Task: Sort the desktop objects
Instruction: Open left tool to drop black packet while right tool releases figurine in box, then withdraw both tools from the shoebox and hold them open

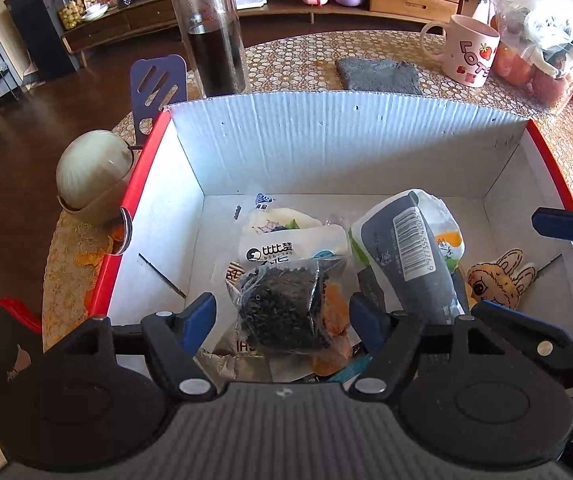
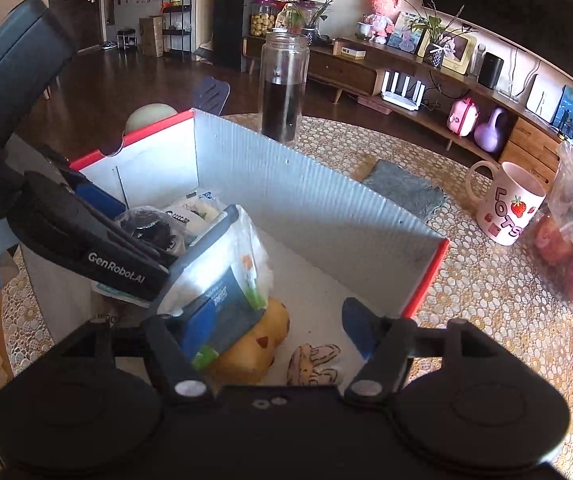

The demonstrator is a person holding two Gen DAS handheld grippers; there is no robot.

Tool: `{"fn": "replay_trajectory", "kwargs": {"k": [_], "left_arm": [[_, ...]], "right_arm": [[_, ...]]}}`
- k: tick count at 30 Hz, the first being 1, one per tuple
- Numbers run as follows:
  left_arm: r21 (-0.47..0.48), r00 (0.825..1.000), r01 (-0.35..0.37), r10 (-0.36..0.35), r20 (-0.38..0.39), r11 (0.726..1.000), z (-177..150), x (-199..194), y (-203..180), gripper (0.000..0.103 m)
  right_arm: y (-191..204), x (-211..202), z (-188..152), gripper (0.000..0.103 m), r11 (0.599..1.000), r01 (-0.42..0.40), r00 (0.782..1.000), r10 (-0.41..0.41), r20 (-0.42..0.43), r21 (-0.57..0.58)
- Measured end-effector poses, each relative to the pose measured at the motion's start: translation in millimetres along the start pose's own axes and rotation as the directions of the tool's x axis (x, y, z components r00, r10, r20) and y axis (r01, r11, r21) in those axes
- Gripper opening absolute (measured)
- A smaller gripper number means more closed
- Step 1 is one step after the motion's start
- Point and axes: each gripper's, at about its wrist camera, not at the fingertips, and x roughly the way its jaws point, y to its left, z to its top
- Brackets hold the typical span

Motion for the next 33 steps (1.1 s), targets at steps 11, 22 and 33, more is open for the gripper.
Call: {"fn": "replay_trajectory", "kwargs": {"k": [11, 22, 33], "left_arm": [[-0.014, 0.996, 0.023, -0.022, 0.084, 1.0, -8.7, -34.9, -5.3, 0.073], [-0.043, 0.987, 0.002, 0.005, 0.163, 0.999, -24.2, -70.5, -16.1, 0.095], [-0.068, 0.979, -0.023, 0.036, 0.2, 0.997, -39.2, -89.2, -18.2, 0.103]], "right_arm": [[-12.4, -29.6, -5.6, 0.077, 0.999, -0.044, 0.997, 0.042, 0.062, 0.033], [-10.6, -62.9, -16.5, 0.088, 0.997, -0.072, 0.989, 0.071, 0.127, 0.003], [-5.4, -90.1, -28.8, 0.102, 0.996, -0.089, 0.971, 0.092, 0.219, -0.025]]}}
